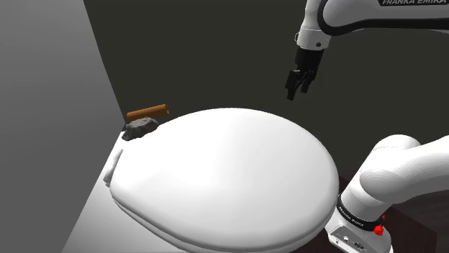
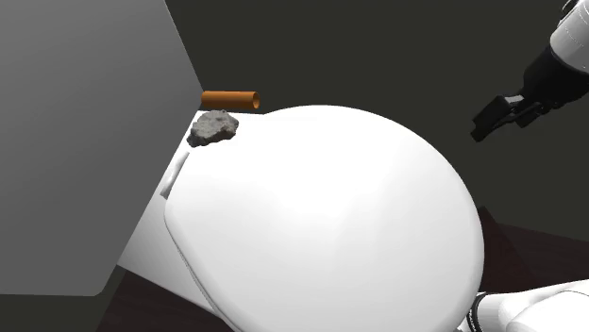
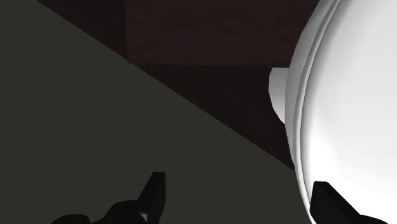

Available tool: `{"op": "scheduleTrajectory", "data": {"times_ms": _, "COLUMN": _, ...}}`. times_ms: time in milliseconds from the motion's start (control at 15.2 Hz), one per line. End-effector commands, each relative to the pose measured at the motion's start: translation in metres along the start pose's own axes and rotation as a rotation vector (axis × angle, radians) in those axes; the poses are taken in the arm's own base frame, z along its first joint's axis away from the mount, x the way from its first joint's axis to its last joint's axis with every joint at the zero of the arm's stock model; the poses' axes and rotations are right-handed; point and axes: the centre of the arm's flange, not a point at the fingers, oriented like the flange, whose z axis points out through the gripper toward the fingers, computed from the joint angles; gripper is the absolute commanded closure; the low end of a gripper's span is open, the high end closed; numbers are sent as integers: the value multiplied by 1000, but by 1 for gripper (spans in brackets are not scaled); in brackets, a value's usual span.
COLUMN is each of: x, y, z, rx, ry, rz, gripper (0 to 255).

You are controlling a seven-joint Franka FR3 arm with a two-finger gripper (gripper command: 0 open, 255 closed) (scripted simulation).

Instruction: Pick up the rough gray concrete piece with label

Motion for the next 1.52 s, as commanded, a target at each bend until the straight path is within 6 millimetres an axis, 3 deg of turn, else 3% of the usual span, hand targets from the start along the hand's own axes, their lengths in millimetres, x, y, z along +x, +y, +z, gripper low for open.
{"op": "scheduleTrajectory", "data": {"times_ms": 0, "x": 0, "y": 0, "z": 0, "rx": 0, "ry": 0, "rz": 0, "gripper": 0}}
{"op": "scheduleTrajectory", "data": {"times_ms": 726, "x": -37, "y": -131, "z": 7, "rx": 88, "ry": 69, "rz": 361, "gripper": 0}}
{"op": "scheduleTrajectory", "data": {"times_ms": 1056, "x": -38, "y": -193, "z": 7, "rx": 129, "ry": 101, "rz": 525, "gripper": 0}}
{"op": "scheduleTrajectory", "data": {"times_ms": 1452, "x": -25, "y": -266, "z": 3, "rx": 177, "ry": 139, "rz": 722, "gripper": 0}}
